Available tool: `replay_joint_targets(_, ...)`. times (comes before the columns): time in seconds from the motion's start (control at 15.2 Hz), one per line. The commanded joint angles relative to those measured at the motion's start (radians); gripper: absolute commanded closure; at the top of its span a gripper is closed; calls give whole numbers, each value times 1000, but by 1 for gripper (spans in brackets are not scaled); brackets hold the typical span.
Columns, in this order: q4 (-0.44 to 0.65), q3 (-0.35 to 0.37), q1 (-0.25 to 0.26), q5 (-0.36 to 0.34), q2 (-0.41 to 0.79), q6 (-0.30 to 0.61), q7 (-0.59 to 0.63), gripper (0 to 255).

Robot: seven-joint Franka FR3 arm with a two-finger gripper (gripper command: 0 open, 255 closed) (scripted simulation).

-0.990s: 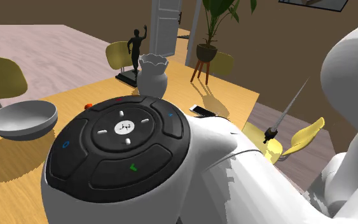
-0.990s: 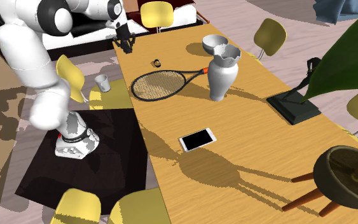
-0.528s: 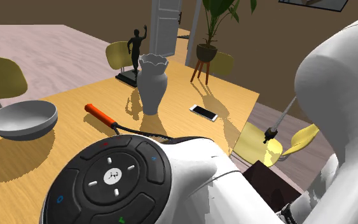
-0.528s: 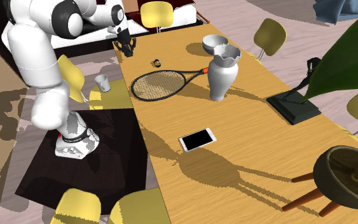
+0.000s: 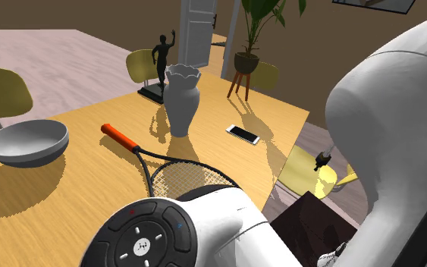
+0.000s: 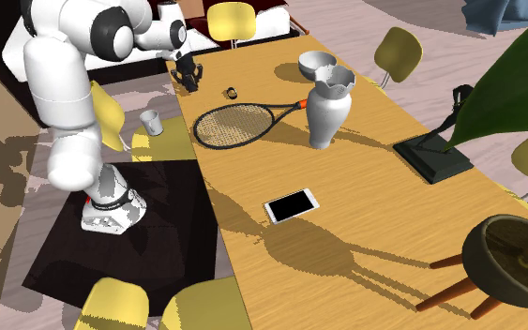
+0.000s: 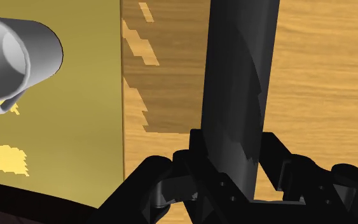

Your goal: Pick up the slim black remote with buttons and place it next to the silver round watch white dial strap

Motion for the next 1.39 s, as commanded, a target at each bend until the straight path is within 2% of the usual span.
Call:
replay_joint_targets(0.0,-8,-15,14,-23,19,19,16,255)
replay_joint_targets(0.07,-13,-27,24,-40,33,33,27,255)
replay_joint_targets(0.59,-13,-27,24,-40,33,33,27,255)
replay_joint_targets(0.66,-12,-27,24,-40,33,33,27,0)
replay_joint_targets(0.99,-12,-27,24,-40,33,33,27,0)
replay_joint_targets(1.25,23,48,-42,71,-62,-57,-45,0)
replay_joint_targets(1.32,23,47,-42,71,-62,-57,-45,0)
